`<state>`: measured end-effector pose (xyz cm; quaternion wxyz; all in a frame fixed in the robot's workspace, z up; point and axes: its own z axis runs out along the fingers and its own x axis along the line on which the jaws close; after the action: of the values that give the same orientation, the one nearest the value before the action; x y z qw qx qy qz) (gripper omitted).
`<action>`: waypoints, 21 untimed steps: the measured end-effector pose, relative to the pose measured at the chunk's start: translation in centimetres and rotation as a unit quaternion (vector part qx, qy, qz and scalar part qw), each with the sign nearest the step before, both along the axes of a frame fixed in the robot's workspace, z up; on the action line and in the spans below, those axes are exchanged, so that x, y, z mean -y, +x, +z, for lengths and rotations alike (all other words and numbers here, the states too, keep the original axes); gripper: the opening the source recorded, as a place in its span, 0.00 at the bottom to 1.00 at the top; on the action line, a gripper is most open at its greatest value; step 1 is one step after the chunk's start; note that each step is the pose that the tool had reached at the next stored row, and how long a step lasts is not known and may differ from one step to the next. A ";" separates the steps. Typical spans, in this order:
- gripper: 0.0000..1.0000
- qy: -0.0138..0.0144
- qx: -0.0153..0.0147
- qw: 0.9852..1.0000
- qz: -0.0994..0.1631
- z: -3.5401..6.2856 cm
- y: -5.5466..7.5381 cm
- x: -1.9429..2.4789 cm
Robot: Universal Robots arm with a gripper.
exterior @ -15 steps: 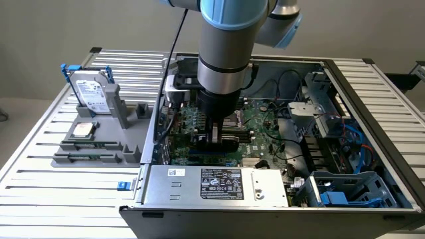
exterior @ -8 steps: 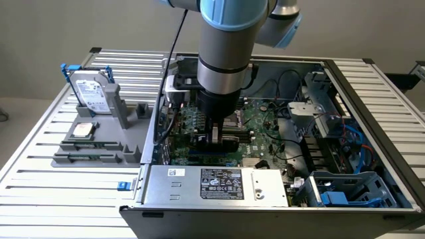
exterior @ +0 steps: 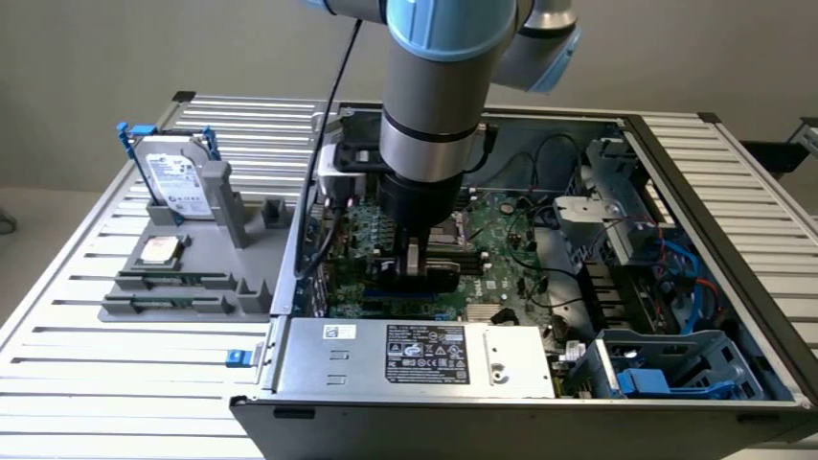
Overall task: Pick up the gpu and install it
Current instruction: 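Insert the gpu into the slot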
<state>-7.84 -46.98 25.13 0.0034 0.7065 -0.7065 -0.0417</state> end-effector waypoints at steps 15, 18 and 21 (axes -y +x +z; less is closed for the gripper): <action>0.27 0.000 -0.015 1.000 -0.014 0.00 0.1 -0.12; 0.27 0.000 -0.016 1.000 -0.014 0.00 0.2 -0.12; 0.27 0.000 -0.017 1.000 -0.014 0.00 0.2 -0.14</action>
<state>-7.63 -46.84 25.12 0.0150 0.6958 -0.7160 -0.0541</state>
